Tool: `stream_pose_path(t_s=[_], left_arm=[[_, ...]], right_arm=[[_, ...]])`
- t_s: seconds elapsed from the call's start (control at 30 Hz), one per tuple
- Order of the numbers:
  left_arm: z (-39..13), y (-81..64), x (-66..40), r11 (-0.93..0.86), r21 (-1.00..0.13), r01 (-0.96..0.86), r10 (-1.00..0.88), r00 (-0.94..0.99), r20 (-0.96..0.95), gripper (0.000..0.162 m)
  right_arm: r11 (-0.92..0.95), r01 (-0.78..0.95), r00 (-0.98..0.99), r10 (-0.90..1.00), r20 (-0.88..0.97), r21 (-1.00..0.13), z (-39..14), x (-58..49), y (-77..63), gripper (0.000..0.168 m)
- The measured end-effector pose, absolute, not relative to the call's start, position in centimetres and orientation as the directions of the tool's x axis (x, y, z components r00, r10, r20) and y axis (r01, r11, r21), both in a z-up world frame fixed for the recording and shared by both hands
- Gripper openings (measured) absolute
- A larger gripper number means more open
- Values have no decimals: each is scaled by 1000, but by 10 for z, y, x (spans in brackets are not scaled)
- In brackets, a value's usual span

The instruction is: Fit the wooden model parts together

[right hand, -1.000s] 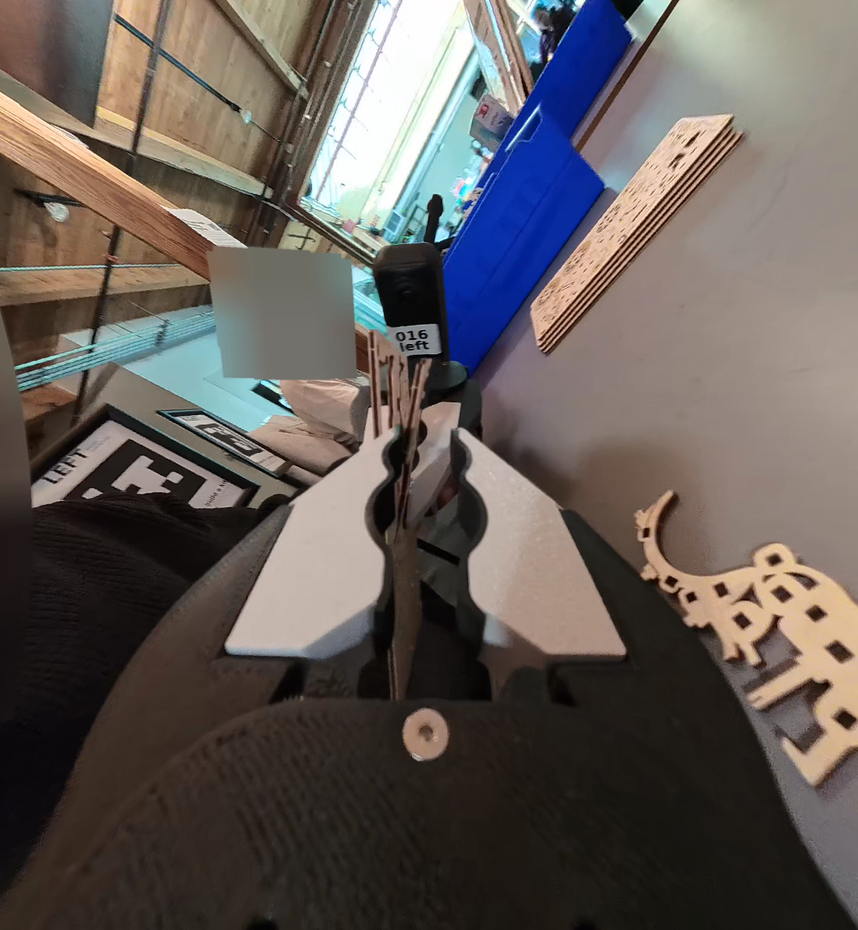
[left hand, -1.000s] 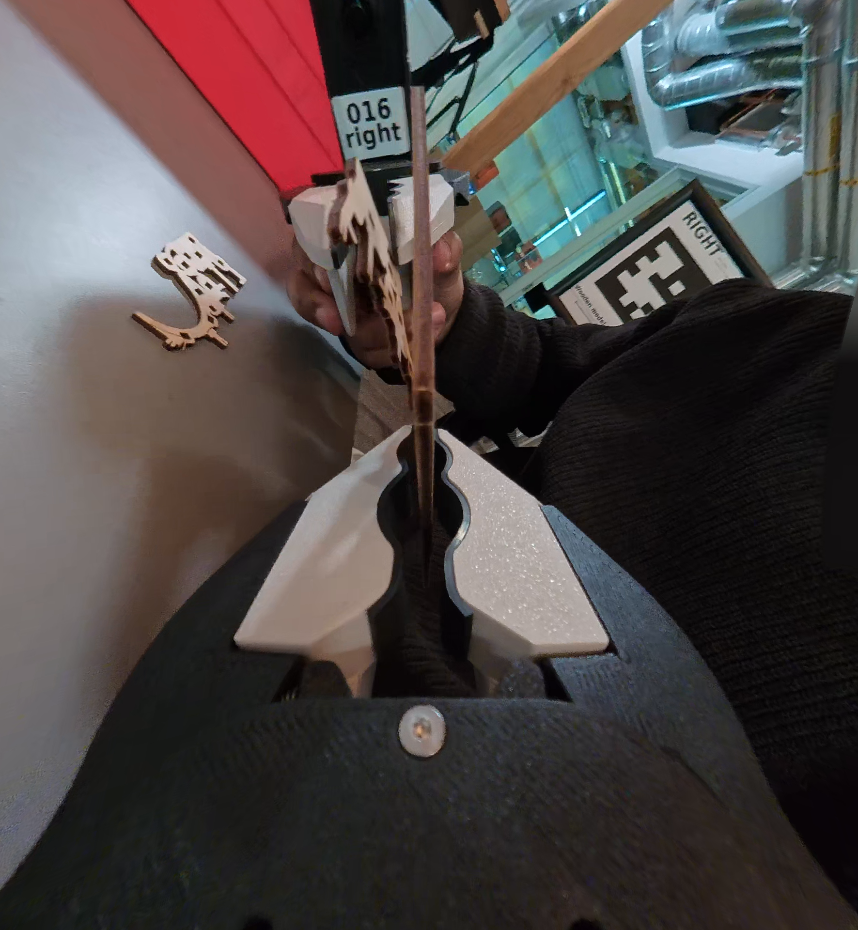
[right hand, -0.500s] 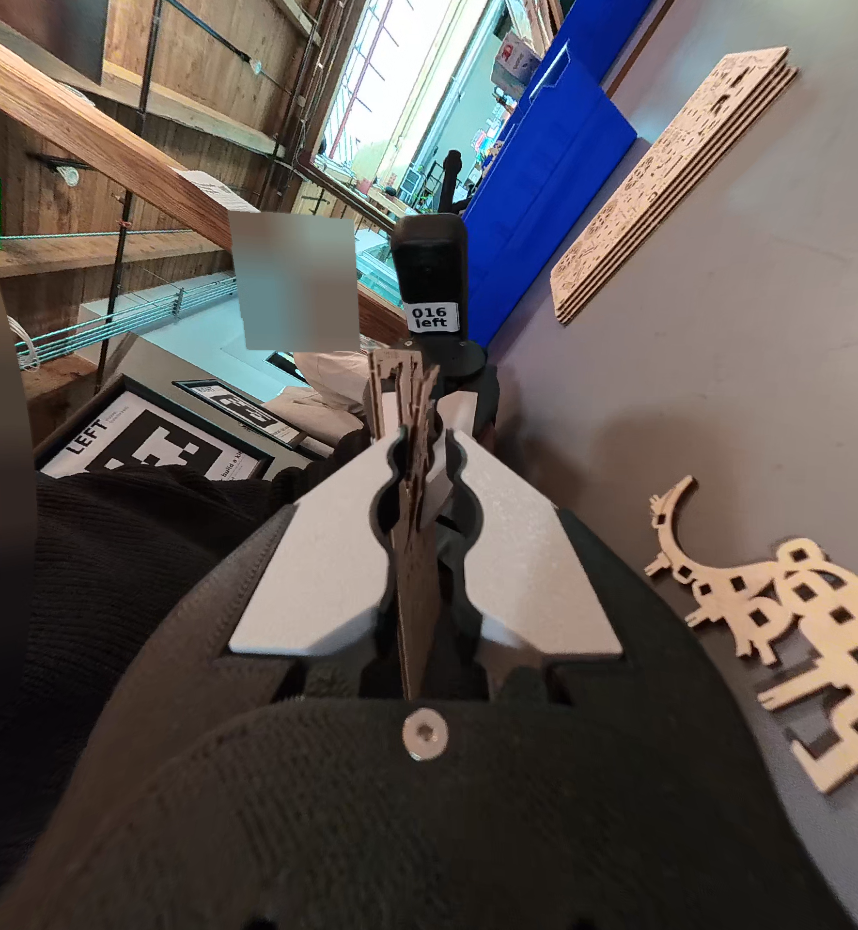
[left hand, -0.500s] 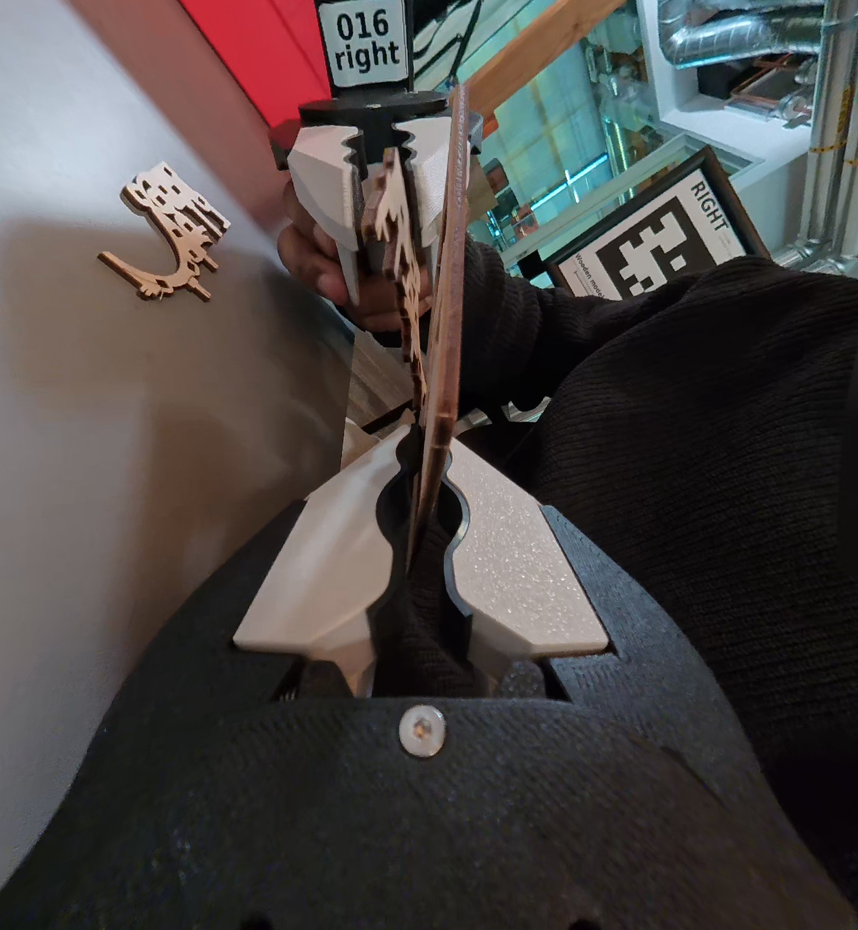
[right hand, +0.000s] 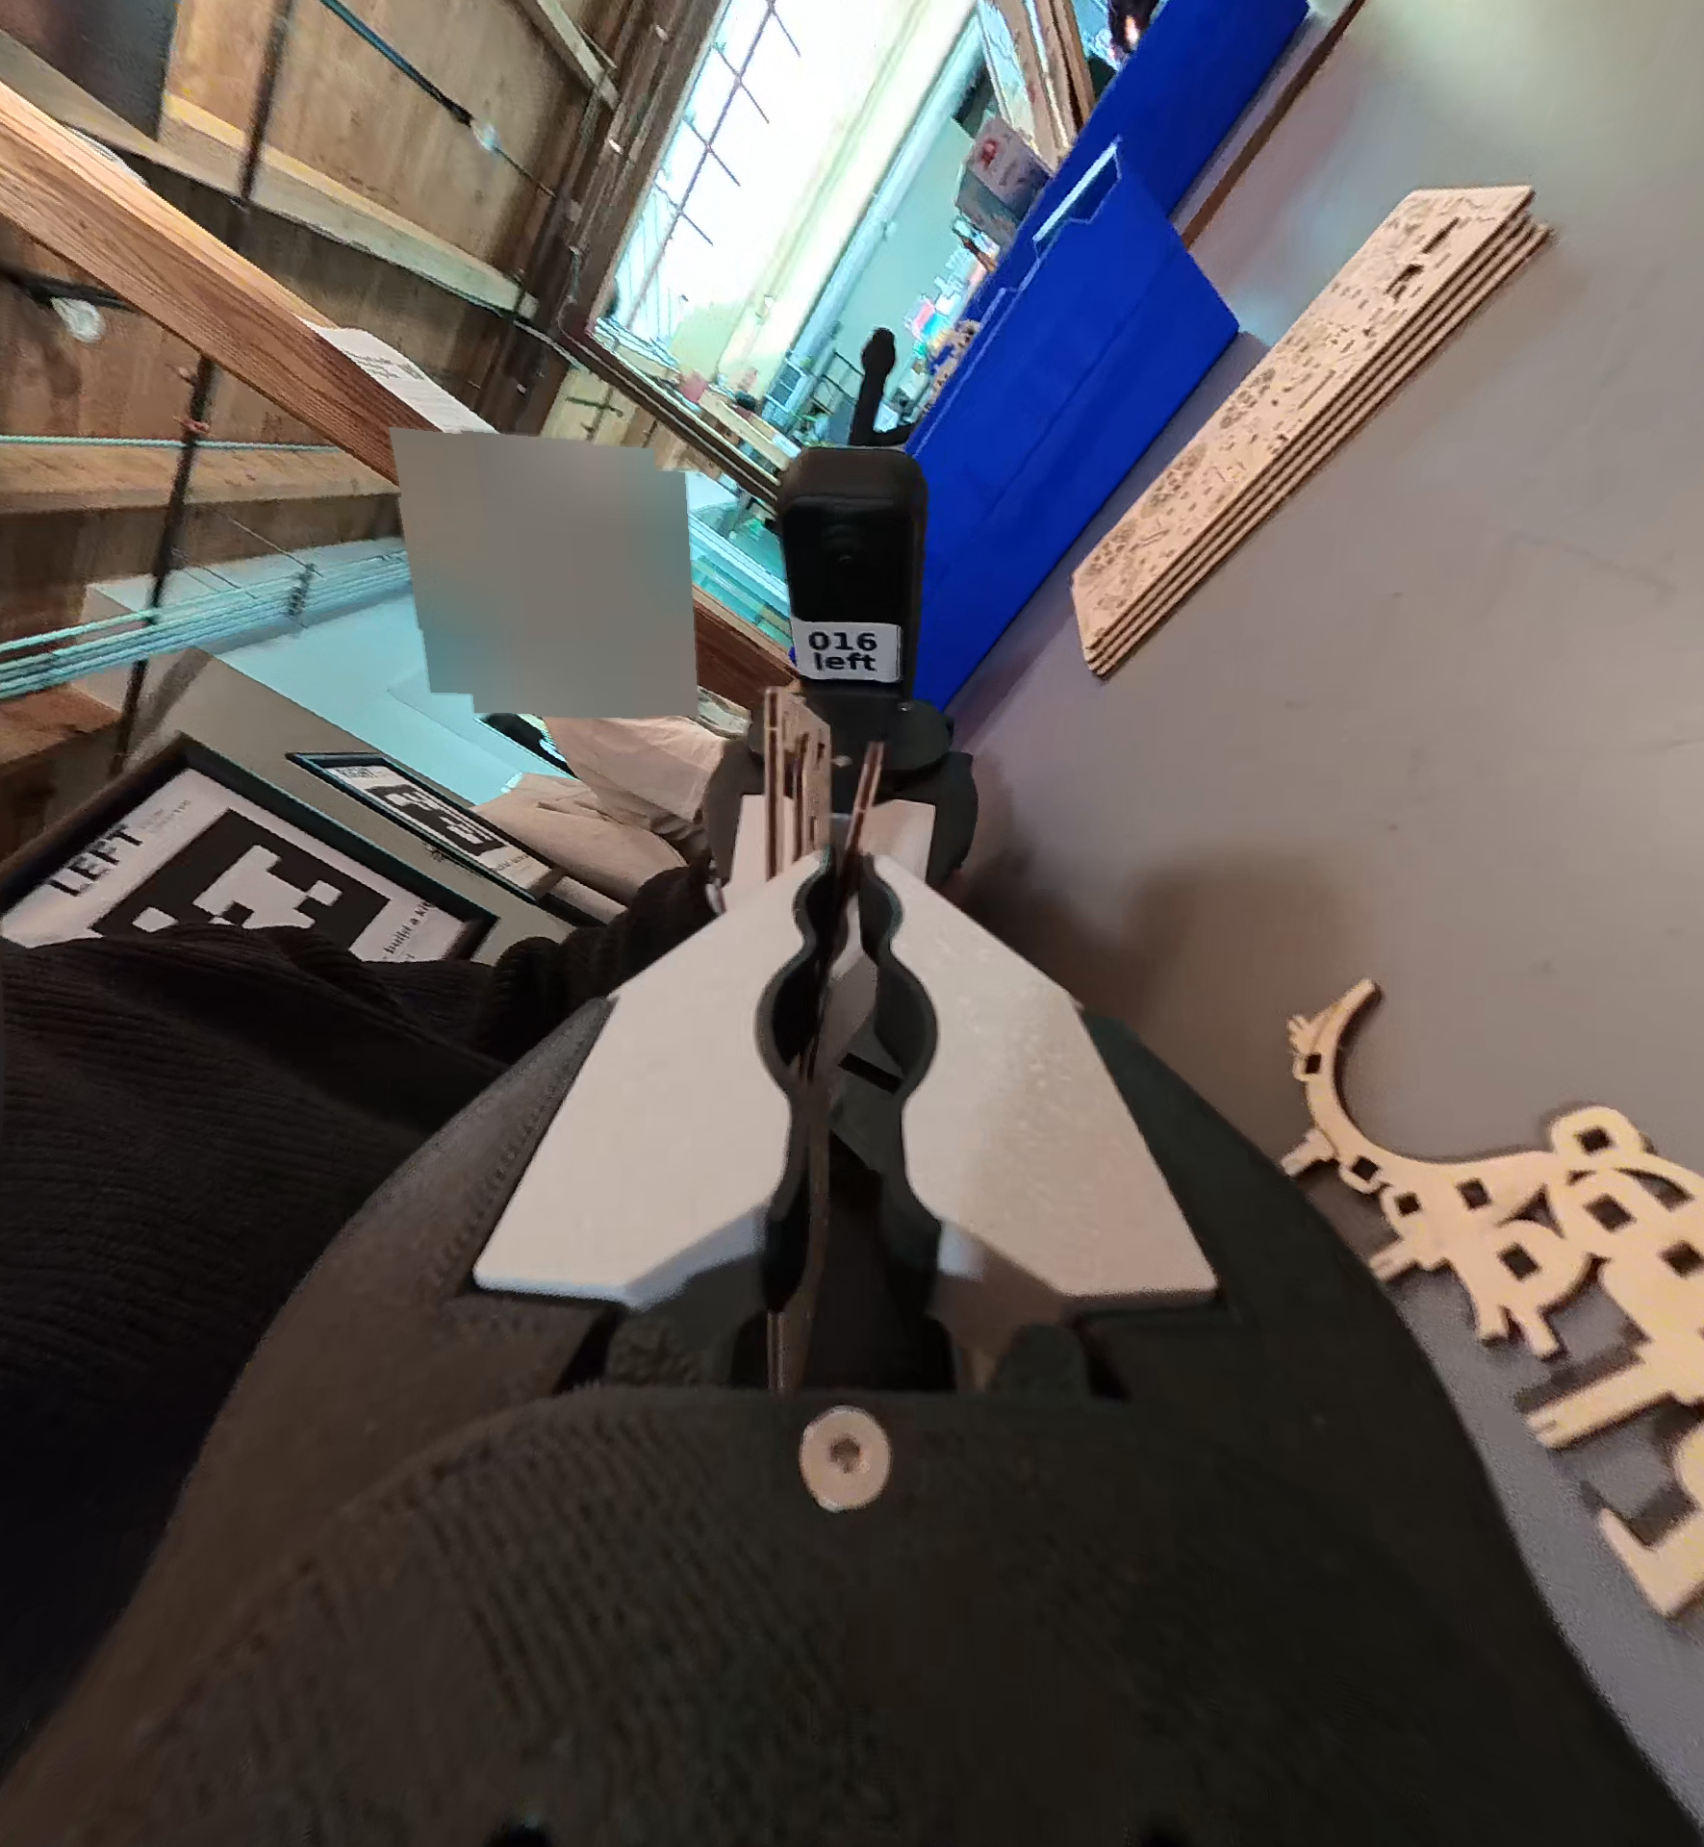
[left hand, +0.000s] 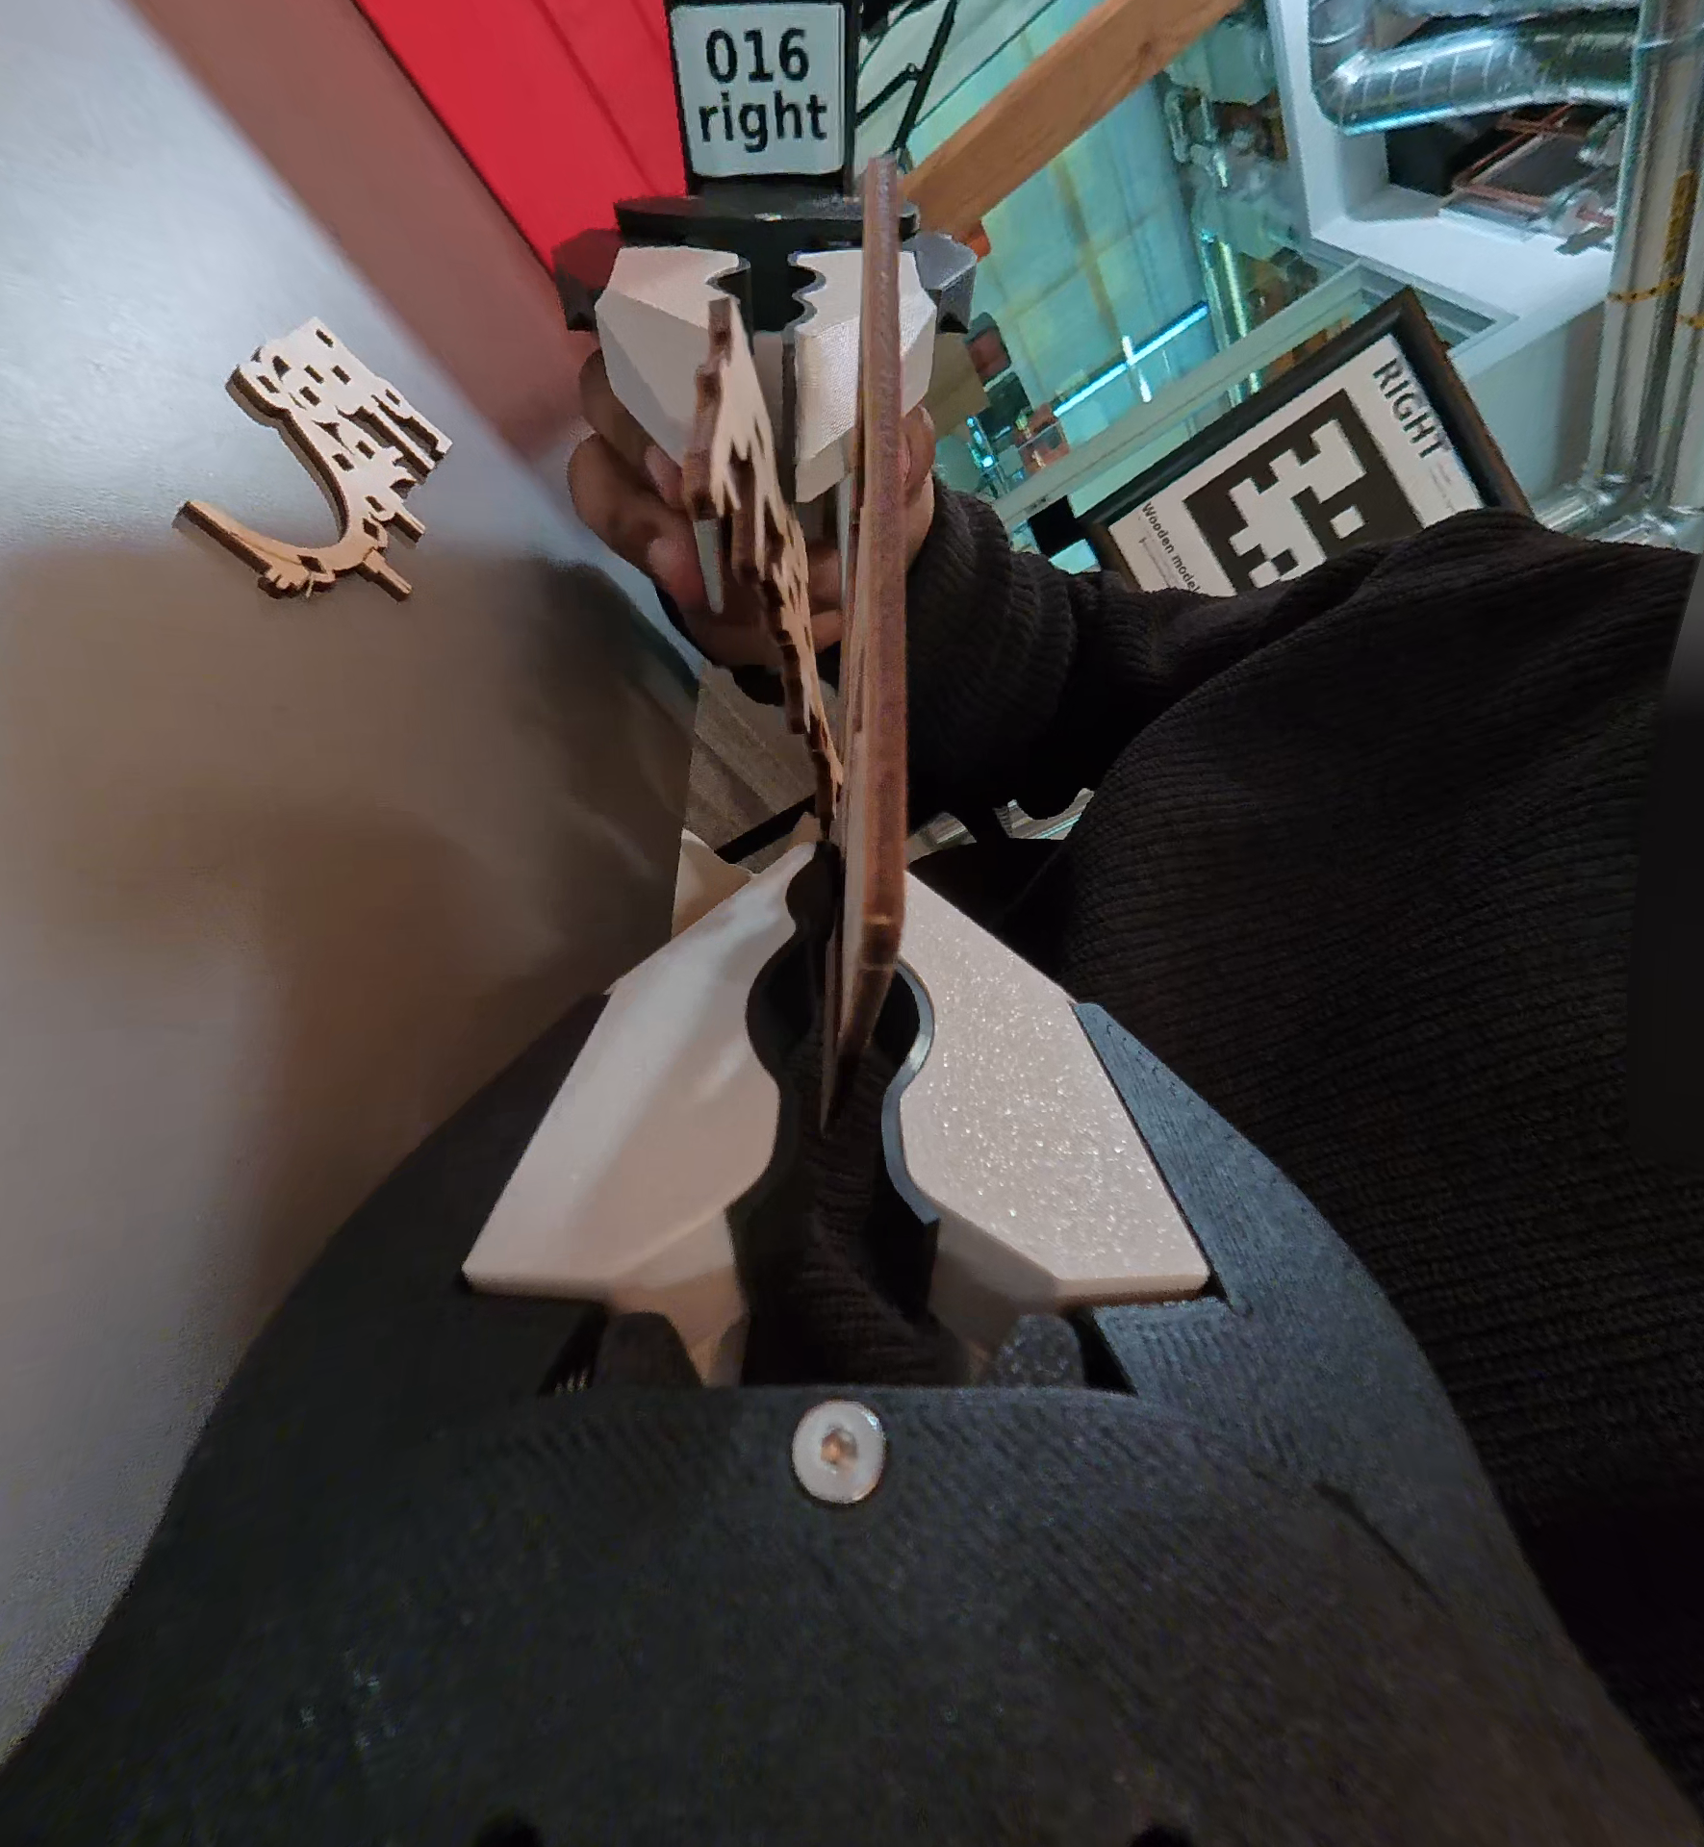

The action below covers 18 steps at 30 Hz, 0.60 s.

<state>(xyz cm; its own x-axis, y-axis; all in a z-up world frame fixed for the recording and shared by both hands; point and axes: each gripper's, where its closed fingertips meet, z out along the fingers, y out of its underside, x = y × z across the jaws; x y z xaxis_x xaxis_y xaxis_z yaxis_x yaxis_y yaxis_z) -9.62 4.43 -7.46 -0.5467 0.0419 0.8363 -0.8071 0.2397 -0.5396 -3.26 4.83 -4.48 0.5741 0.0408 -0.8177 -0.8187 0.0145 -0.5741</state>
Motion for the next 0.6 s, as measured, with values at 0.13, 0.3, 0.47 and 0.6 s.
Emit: stream_pose_path(t_s=[0.13, 0.3, 0.47, 0.6], left_arm=[[-64, 43, -96, 204, -516, -832, 107, -505, 856, 0], [-61, 47, -90, 162, -527, -834, 108, -516, 850, 0], [-56, 59, -64, 25, -528, -849, 55, -526, 849, 0], [-59, 67, -48, -50, -526, -849, -14, -526, 850, 0]], right_arm=[[51, -858, 512, 152, -845, -511, -32, -34, 46, 3], [111, -859, 511, 126, -850, -500, -29, -22, 41, 17], [107, -829, 555, 42, -831, -549, -36, -16, 37, 27], [-54, -752, 659, -84, -747, -657, -60, -31, 51, 25]])
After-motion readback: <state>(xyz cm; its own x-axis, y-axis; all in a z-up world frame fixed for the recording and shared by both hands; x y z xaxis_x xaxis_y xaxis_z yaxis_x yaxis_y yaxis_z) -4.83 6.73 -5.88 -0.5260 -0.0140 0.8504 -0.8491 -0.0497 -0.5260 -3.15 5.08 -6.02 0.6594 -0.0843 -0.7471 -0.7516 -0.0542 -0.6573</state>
